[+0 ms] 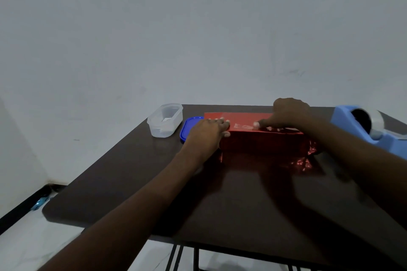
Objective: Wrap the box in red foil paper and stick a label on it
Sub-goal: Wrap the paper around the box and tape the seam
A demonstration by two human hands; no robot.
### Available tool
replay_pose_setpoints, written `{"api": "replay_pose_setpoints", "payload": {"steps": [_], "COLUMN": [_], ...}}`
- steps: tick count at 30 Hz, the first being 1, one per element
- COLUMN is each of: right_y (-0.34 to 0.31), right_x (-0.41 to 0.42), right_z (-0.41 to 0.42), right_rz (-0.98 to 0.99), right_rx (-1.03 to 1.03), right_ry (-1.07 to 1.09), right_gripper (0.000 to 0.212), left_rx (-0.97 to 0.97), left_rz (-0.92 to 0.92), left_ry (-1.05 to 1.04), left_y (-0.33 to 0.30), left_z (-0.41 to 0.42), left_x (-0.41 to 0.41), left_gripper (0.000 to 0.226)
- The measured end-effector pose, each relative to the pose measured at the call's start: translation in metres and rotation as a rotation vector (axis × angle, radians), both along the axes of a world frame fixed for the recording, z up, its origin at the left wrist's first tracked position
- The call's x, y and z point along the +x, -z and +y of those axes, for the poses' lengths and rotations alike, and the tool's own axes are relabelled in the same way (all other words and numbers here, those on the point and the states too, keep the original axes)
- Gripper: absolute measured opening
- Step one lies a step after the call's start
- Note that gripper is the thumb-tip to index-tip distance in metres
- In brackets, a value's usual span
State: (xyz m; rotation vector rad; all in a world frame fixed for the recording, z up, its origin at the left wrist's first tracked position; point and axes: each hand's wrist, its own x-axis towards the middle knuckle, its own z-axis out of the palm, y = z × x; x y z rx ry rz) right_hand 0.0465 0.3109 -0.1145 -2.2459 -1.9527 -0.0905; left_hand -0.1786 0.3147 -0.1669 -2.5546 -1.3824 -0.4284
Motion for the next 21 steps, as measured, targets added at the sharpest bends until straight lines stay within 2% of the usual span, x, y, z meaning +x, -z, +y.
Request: {"api": "replay_pose_setpoints", "payload": {"steps": [3, 5, 7, 9, 11, 16, 21], "right_y": [0.004, 0.009, 0.020, 0.037, 0.049, 0.040, 0.039], "right_x": [0.006, -0.001, -0.016, -0.027, -0.023, -0.004, -0.012], "right_z": [-0.005, -0.017, -0.033, -0.045, -0.050, -0.056, -0.056], "right_rz": [-0.104, -0.051, 0.046, -0.011, -0.125, -0.263, -0.274], "right_rx": [0.152, 0.298, 0.299, 0.215, 0.178, 0.203, 0.195], "right_ry": [-0.058, -0.171, -0.344, -0.447, -0.443, -0.390, -0.343], "right_gripper": [0.053, 0.038, 0.040, 0.050, 0.055, 0.048, 0.044], "left_rx": [0.002, 0.005, -0.001, -0.007, 0.002, 0.035, 0.042], "left_rz": [-0.004, -0.004, -0.007, 0.001, 0.020, 0.045, 0.120], "left_ry": [-0.008, -0.010, -0.014, -0.018, -0.017, -0.009, -0.037], "left_y": [0.000, 0.000, -0.001, -0.002, -0.002, -0.002, -0.003], "left_z": [-0.002, -0.002, -0.002, -0.001, 0.000, 0.004, 0.007], "left_x": [0.001, 0.001, 0.001, 0.001, 0.002, 0.001, 0.001], "left_gripper": [0.045, 0.045, 0.045, 0.045, 0.044, 0.041, 0.042]}}
